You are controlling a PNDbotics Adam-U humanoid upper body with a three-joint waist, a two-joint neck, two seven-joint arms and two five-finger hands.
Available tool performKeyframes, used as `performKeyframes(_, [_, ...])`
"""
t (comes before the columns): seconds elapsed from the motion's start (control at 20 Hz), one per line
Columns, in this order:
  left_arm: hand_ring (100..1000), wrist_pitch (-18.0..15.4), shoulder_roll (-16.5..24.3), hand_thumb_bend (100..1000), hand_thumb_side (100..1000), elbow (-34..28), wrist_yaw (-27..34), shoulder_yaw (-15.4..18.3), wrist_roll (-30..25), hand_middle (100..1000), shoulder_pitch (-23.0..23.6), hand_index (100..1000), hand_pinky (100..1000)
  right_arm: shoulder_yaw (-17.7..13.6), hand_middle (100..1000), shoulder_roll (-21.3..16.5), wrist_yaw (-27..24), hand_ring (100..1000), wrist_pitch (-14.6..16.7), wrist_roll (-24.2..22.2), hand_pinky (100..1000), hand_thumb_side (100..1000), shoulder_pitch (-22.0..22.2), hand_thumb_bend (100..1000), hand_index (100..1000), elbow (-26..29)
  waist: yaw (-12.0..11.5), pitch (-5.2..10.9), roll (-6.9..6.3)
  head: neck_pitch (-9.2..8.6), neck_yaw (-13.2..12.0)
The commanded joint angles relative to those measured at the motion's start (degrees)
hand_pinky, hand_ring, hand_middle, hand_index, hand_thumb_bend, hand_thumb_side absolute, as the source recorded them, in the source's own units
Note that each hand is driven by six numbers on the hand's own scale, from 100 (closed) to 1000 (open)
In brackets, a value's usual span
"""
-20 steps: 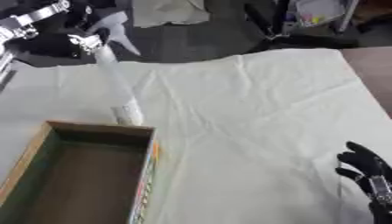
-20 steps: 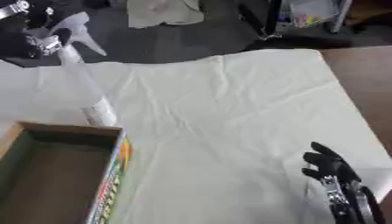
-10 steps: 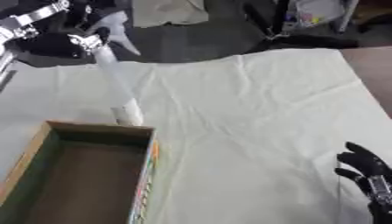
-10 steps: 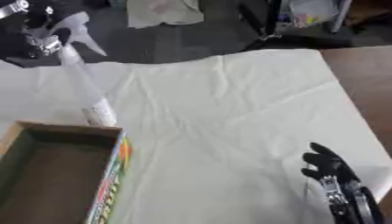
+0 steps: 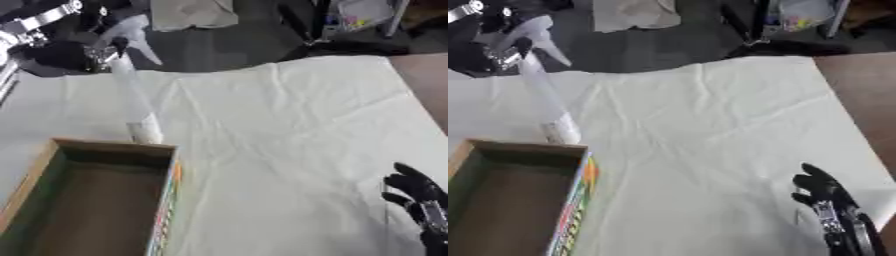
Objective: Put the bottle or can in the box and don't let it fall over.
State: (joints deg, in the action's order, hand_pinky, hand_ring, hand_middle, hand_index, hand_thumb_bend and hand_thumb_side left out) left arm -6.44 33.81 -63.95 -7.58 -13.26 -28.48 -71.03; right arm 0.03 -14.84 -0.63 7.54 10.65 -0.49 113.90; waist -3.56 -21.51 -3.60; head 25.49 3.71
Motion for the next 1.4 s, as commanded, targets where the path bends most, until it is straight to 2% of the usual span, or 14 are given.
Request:
performKeyframes(0.05, [490, -0.3, 1.0, 100, 308, -0.2, -0.3, 0.2, 0.3, 493, -0.9, 537, 800, -0.3, 891, -0.1, -0.5, 840, -0.2, 0.1, 775, 841, -0.4, 100, 744, 0.7, 0.1, 0.89, 0.08, -0.68, 0.2])
performKeyframes(0.4, [465, 0.1, 0.9, 100, 400, -0.1, 0.7, 0.2, 1.5, 463, -0.9, 492, 775, -0.3, 892, 0.1, -0.5, 840, -0.6, 0.1, 776, 844, -0.5, 100, 744, 0.7, 0.0, 0.94, 0.1, -0.58, 0.2])
performKeyframes(0.55, [446, 0.4, 0.9, 100, 412, 0.0, 1.2, 0.2, 2.1, 442, -0.9, 463, 762, -0.3, 892, 0.1, -0.5, 840, -0.6, 0.1, 776, 842, -0.4, 100, 744, 0.7, 0.0, 1.02, 0.11, -0.53, 0.2])
performKeyframes(0.85, [428, -0.3, 1.0, 100, 297, -0.3, 0.8, 0.1, 2.8, 421, -1.0, 435, 754, -0.4, 892, -0.1, -0.7, 840, -0.4, 0.1, 777, 841, -0.3, 100, 744, 0.7, 0.0, 1.17, 0.04, -0.6, 0.2])
performKeyframes(1.0, [416, -1.1, 0.9, 100, 208, -0.4, 0.1, 0.0, 3.1, 410, -0.9, 423, 744, -0.4, 892, 0.0, -0.9, 840, -0.5, 0.1, 777, 844, -0.4, 100, 744, 0.7, 0.0, 1.18, -0.03, -0.69, 0.2])
performKeyframes(1.1, [409, -1.7, 0.9, 100, 188, -0.4, -0.4, 0.0, 3.4, 403, -0.9, 415, 738, -0.4, 893, 0.0, -0.9, 840, -0.7, 0.0, 777, 848, -0.5, 100, 744, 0.7, 0.1, 1.16, -0.1, -0.71, 0.2])
performKeyframes(1.2, [401, -2.3, 0.9, 100, 126, -0.5, -1.1, 0.1, 3.9, 397, -0.9, 408, 729, -0.4, 893, 0.0, -1.0, 840, -0.8, 0.0, 777, 850, -0.5, 100, 745, 0.7, 0.1, 1.17, -0.18, -0.73, 0.2])
performKeyframes(1.4, [378, -3.4, 0.8, 100, 138, -0.6, -2.6, 0.0, 5.2, 375, -0.9, 383, 715, -0.5, 893, 0.0, -1.1, 840, -0.9, 0.0, 778, 854, -0.7, 100, 745, 0.7, 0.1, 1.15, -0.29, -0.85, 0.3])
